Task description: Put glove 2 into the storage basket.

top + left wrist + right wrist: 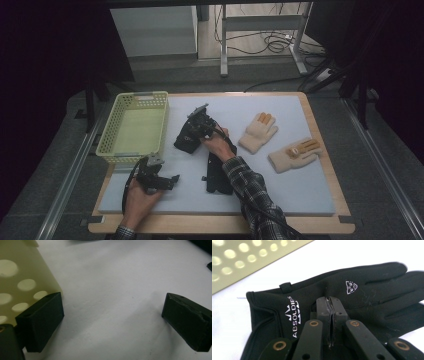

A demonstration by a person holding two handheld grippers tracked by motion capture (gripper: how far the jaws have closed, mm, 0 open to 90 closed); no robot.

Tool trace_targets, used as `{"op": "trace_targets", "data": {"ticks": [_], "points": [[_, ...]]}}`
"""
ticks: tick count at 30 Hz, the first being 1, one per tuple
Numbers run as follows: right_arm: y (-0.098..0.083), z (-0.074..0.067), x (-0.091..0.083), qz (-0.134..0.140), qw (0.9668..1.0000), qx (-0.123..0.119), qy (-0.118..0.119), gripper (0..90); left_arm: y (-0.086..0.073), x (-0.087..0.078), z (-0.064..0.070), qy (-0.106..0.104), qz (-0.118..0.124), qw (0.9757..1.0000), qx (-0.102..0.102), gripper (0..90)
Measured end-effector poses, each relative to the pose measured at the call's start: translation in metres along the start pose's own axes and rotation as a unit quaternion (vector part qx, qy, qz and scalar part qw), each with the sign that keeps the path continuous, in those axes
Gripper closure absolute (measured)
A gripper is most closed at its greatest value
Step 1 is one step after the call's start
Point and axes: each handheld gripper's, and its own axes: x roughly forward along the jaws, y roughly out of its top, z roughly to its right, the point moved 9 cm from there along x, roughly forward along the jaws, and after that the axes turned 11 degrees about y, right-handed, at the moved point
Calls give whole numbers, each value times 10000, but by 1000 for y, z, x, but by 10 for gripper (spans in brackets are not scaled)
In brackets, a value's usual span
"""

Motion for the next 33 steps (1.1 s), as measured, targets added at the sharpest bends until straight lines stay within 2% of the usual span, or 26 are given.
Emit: {"op": "trace_targets", "data": {"ticks": [4, 14, 16, 18, 19, 23, 33], "points": [[3, -5, -8, 56, 9999, -114, 2, 870, 0, 0, 0, 0, -1, 10000, -1, 39], [5, -17, -51, 309, 9990, -296, 132, 871, 0, 0, 0, 4, -2, 10000, 16, 39], [5, -17, -54, 330, 9990, -282, 140, 871, 0, 0, 0, 6, -2, 10000, 18, 39], [4, -21, -68, 385, 9984, -355, 188, 871, 0, 0, 0, 0, 3, 10000, 14, 39], [4, -21, -68, 385, 9984, -355, 188, 871, 0, 0, 0, 0, 1, 10000, 19, 39], [0, -29, -88, 489, 9976, -421, 250, 871, 0, 0, 0, 0, 3, 10000, 12, 39], [-13, -46, -123, 572, 9958, -635, 318, 871, 0, 0, 0, 3, 6, 10000, 28, 39]]}}
